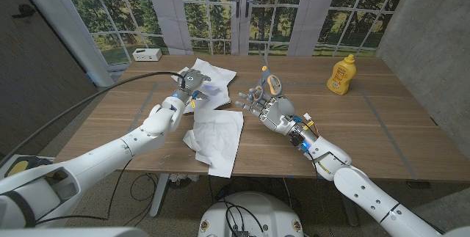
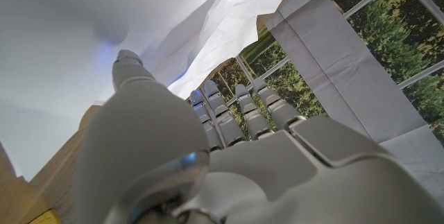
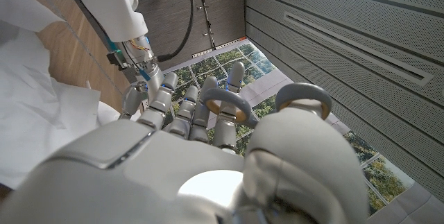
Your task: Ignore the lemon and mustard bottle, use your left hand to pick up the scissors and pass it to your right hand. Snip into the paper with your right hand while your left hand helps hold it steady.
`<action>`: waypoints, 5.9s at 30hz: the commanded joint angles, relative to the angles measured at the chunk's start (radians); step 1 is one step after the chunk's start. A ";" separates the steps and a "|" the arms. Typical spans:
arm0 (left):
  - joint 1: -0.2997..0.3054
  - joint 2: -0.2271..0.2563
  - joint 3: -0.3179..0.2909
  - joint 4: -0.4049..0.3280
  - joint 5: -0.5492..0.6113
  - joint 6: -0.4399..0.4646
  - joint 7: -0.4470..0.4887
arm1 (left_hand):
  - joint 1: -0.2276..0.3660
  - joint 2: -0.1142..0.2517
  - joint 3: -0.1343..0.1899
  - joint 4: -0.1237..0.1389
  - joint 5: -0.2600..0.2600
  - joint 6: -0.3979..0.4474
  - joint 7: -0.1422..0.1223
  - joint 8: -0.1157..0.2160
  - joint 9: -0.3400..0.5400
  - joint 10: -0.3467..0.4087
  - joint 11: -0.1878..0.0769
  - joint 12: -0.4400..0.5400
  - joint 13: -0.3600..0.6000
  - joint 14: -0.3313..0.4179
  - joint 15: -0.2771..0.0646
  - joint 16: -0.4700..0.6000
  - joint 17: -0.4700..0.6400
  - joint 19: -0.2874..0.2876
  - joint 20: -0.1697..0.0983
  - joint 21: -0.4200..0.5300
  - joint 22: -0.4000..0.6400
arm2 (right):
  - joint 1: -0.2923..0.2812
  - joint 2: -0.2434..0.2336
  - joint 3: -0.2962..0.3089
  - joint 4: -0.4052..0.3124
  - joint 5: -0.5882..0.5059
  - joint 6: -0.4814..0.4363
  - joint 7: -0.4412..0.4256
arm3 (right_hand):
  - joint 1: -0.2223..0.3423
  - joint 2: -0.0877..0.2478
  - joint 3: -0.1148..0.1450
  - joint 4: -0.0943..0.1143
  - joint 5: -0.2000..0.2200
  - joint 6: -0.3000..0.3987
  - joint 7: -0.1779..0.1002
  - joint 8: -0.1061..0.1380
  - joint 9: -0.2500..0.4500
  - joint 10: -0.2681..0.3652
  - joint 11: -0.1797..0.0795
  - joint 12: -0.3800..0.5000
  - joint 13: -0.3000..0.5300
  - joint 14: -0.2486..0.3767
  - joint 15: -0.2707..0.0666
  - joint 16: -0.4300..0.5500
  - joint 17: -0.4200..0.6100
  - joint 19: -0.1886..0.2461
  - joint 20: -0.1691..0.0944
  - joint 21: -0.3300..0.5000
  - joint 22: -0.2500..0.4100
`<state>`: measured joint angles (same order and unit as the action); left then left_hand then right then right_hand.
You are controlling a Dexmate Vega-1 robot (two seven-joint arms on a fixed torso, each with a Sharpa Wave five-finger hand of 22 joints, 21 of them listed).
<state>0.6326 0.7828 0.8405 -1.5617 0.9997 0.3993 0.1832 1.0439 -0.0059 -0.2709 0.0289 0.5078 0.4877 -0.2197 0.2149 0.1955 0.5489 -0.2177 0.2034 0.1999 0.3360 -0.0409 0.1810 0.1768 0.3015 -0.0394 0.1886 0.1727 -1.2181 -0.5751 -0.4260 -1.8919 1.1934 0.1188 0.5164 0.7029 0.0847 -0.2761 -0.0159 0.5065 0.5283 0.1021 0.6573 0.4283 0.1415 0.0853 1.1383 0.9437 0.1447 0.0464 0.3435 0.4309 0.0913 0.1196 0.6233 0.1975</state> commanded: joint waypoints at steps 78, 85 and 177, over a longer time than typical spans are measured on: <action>-0.139 -0.087 0.105 0.190 -0.068 -0.098 -0.030 | 0.096 0.184 0.134 -0.030 -0.073 0.235 0.016 0.005 -0.003 0.270 0.008 0.025 -0.006 0.184 -0.187 0.011 0.003 0.128 -0.150 0.026 0.005 | 0.039 0.018 0.005 0.036 -0.004 -0.019 -0.011 | 0.023 0.010 0.005 -0.023 -0.002 0.034 0.004 -0.013 0.009 0.026 -0.005 0.023 -0.017 0.026 -0.009 -0.005 -0.004 0.015 0.000 -0.019 0.003; -0.142 -0.088 0.101 0.195 -0.090 -0.113 -0.026 | 0.128 0.187 0.243 -0.045 -0.130 0.234 0.006 -0.004 0.000 0.299 0.007 0.017 -0.001 0.363 -0.188 0.018 0.003 0.245 -0.135 0.051 0.010 | 0.039 0.018 0.006 0.034 -0.005 -0.021 -0.017 | 0.024 0.010 0.005 -0.024 -0.002 0.039 0.002 -0.013 0.010 0.029 -0.007 0.023 -0.021 0.029 -0.009 -0.005 -0.004 0.015 0.001 -0.021 0.003; -0.149 -0.069 -0.059 0.271 -0.214 -0.476 0.634 | -0.150 0.126 1.009 -0.163 -0.182 0.467 0.009 0.481 0.061 0.511 0.007 0.070 0.298 0.722 -0.198 -0.002 0.006 0.175 -0.129 0.020 0.013 | -0.006 -0.025 0.010 0.015 -0.006 -0.026 0.018 | 0.017 0.017 0.007 -0.030 -0.009 0.045 0.006 -0.041 0.015 0.023 -0.002 0.037 -0.035 0.028 -0.003 -0.011 -0.001 0.023 0.008 -0.037 0.004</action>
<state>0.5120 0.7170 0.7864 -1.3044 0.7801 -0.0299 0.8044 0.8799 0.1040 0.7423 -0.1349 0.3162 0.9586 -0.2124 0.6865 0.2554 1.0622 -0.2111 0.2355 0.4942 1.0660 -0.1859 0.1809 0.1813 0.4817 -0.0484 0.2095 0.1859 -1.2220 -0.5859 -0.4170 -1.8631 1.1931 0.0990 0.5313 0.7281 0.1018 -0.2665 -0.0422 0.4991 0.5702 0.0999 0.6187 0.4379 0.1585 0.0790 1.1654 0.9071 0.1677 0.0337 0.3327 0.4268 0.1091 0.1235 0.5911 0.1974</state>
